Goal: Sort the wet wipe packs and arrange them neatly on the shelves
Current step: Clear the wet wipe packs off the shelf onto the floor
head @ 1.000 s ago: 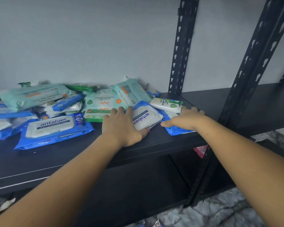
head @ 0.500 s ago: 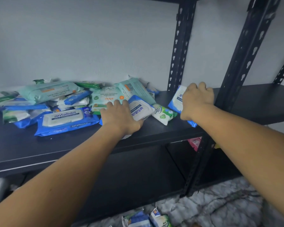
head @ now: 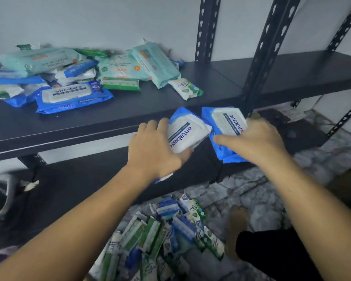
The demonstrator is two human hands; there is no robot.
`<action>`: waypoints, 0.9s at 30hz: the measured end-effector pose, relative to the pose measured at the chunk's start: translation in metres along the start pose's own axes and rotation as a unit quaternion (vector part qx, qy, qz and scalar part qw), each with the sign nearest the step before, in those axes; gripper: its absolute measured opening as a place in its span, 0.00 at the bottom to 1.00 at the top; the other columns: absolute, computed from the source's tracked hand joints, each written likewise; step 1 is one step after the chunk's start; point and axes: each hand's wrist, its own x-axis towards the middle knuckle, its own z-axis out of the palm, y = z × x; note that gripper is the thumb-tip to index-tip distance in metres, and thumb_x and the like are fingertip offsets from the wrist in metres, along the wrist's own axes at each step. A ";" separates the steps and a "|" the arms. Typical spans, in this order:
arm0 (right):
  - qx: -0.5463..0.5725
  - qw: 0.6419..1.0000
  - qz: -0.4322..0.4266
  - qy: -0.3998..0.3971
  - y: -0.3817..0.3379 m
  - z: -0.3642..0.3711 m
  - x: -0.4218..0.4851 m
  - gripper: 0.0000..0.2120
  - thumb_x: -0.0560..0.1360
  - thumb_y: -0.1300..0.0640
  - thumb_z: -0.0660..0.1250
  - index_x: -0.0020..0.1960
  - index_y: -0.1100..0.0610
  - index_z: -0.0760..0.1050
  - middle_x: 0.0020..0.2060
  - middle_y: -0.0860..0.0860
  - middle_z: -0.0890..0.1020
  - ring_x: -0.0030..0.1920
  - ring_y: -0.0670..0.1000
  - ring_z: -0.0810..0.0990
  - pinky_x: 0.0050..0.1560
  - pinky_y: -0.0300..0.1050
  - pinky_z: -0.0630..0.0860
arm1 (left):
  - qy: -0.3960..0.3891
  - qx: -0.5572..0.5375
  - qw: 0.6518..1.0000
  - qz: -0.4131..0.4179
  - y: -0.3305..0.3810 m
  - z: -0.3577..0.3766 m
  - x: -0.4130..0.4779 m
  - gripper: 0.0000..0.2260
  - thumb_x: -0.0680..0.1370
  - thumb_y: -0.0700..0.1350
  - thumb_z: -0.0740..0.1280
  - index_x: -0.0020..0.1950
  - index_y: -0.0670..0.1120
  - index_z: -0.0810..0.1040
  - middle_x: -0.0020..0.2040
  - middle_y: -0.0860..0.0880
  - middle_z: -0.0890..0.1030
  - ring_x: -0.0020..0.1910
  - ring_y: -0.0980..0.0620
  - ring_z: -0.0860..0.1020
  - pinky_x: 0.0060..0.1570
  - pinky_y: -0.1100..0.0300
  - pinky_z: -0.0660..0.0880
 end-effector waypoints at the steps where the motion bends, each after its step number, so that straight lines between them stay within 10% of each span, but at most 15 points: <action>1: 0.009 1.000 0.014 -0.008 0.015 0.011 -0.013 0.35 0.52 0.28 0.67 0.49 0.51 0.80 0.46 0.51 0.80 0.47 0.56 0.80 0.46 0.47 0.79 | -0.017 -0.002 1.000 0.001 -0.002 0.011 -0.012 0.40 0.67 0.76 0.62 0.69 0.50 0.68 0.59 0.49 0.76 0.59 0.43 0.72 0.56 0.46 0.74; 10: 0.030 0.956 0.177 -0.232 0.103 0.138 -0.032 0.22 0.60 0.34 0.77 0.36 0.53 0.80 0.30 0.44 0.79 0.32 0.43 0.78 0.33 0.40 0.73 | -0.276 0.059 0.958 -0.050 -0.049 0.146 -0.063 0.44 0.66 0.78 0.61 0.75 0.53 0.59 0.66 0.48 0.76 0.66 0.43 0.71 0.63 0.46 0.70; 18: -0.064 0.908 0.182 -0.372 0.147 0.262 0.008 0.38 0.63 0.31 0.74 0.63 0.54 0.77 0.52 0.53 0.81 0.49 0.54 0.81 0.48 0.45 0.79 | -0.406 0.085 0.908 -0.057 -0.123 0.271 -0.065 0.38 0.70 0.74 0.60 0.77 0.59 0.60 0.72 0.48 0.71 0.70 0.42 0.70 0.70 0.47 0.64; 21: -0.125 0.902 0.106 -0.398 0.151 0.307 0.017 0.43 0.71 0.31 0.66 0.80 0.43 0.56 0.71 0.58 0.70 0.69 0.61 0.71 0.66 0.53 0.70 | -0.420 0.070 0.905 -0.009 -0.147 0.308 -0.065 0.35 0.70 0.70 0.56 0.76 0.60 0.63 0.72 0.49 0.71 0.70 0.43 0.72 0.70 0.47 0.61; 27: -0.199 0.886 0.026 -0.418 0.154 0.377 -0.002 0.32 0.78 0.35 0.58 0.78 0.39 0.51 0.75 0.57 0.53 0.70 0.66 0.62 0.67 0.63 0.69 | -0.337 0.065 0.939 0.023 -0.163 0.349 -0.095 0.26 0.72 0.57 0.69 0.70 0.56 0.75 0.64 0.47 0.76 0.62 0.43 0.76 0.62 0.38 0.69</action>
